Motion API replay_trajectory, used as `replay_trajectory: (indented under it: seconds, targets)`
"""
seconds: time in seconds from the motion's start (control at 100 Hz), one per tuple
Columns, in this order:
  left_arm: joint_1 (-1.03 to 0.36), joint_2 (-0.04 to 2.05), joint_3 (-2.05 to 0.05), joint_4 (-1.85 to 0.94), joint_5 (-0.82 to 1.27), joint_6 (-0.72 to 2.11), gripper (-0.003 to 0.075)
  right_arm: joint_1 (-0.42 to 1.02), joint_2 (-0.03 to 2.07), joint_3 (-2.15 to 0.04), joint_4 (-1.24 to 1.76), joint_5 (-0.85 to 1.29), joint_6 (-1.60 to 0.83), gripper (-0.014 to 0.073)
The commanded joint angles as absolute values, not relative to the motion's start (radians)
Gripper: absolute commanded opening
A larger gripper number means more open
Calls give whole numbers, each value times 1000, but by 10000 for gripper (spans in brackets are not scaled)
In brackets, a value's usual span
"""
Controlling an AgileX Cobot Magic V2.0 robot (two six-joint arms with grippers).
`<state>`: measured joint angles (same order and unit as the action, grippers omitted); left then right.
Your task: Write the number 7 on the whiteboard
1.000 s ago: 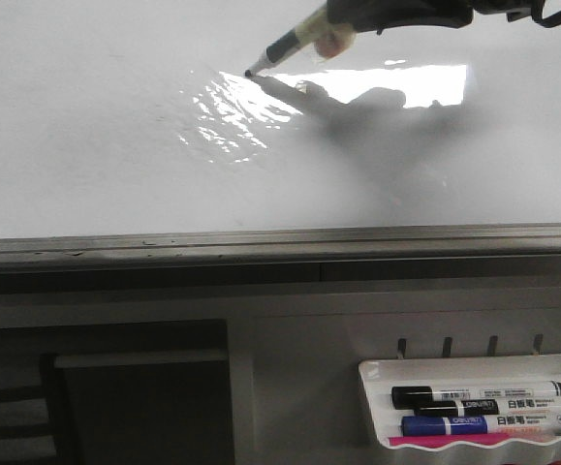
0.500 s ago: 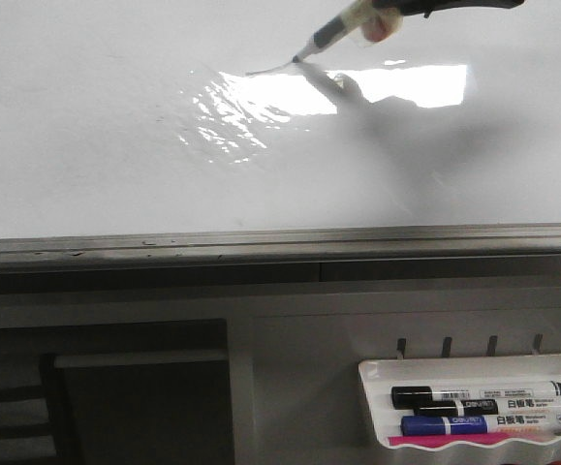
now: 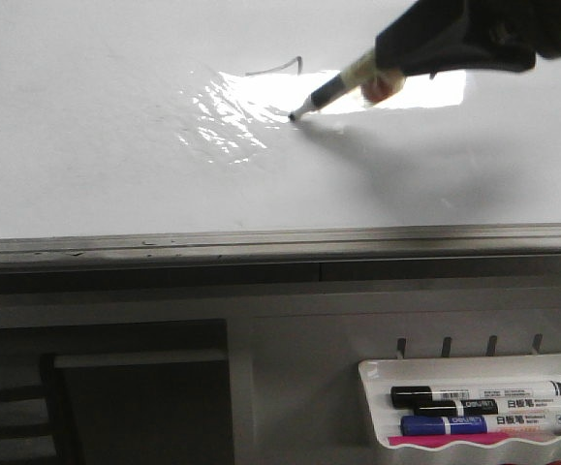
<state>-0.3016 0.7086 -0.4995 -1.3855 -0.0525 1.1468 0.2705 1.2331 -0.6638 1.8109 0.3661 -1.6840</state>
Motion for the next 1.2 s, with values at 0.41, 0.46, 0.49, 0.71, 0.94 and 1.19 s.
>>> replay_trajectory:
  seconds: [0.41, 0.46, 0.49, 0.71, 0.94, 1.19]
  targets:
    - [-302, 740, -572, -1350, 239, 1193, 543, 264, 1065, -622, 1582, 554, -1412, -61]
    - [-302, 762, -590, -1350, 324, 1225, 543, 264, 1064, -640, 1538, 582, -1360, -61]
    - [-302, 776, -604, -1350, 378, 1260, 543, 264, 1064, -653, 1513, 602, -1335, -61]
    - [-338, 919, -684, -1362, 638, 1380, 543, 264, 1093, -784, 1233, 748, -1078, -61]
    - [-513, 1036, -742, -1351, 601, 1496, 499, 264, 1106, -900, 1111, 852, -984, -61]
    - [-669, 1125, -769, -1336, 500, 1569, 393, 264, 1106, -950, 1066, 925, -947, -61]
